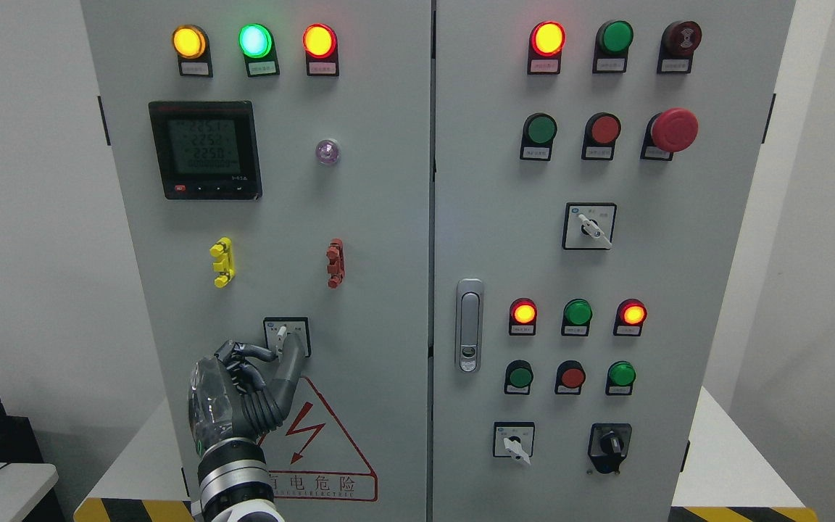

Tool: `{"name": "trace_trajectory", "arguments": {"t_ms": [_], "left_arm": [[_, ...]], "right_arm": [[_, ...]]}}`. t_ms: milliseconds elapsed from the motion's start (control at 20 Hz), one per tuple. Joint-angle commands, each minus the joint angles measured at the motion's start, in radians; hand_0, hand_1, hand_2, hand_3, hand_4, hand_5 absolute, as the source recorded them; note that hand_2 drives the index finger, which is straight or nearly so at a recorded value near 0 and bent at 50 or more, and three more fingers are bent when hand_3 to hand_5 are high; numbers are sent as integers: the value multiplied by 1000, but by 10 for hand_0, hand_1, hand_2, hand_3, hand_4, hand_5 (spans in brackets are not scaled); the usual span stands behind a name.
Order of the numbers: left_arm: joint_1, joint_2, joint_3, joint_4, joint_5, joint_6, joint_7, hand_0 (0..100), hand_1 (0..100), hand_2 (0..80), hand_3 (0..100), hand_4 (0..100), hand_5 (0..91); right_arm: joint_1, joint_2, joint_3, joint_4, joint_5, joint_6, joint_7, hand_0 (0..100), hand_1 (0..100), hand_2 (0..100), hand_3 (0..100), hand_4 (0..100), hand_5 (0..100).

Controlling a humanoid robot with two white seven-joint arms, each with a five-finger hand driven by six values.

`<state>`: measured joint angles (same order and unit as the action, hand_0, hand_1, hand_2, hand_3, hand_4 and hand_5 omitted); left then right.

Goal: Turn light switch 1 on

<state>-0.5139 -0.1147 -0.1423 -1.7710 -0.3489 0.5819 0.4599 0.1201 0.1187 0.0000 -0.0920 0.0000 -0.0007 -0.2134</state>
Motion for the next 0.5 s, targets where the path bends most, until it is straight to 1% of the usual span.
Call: {"name": "trace_trajectory", "arguments": {"t_ms": [0, 451], "left_arm": [[0, 1, -2, -1, -1, 3, 0, 161, 541, 639, 1000, 1000, 848], [-8, 1, -2, 1, -1, 13, -1, 167, 542, 648, 1000, 1000, 848]], "right_arm": [[0, -1, 23, 0, 5, 1, 0, 120, 389, 0, 0, 0, 0], [0, -1, 23, 0, 5, 1, 0, 120, 389, 0, 0, 0, 0]]}}
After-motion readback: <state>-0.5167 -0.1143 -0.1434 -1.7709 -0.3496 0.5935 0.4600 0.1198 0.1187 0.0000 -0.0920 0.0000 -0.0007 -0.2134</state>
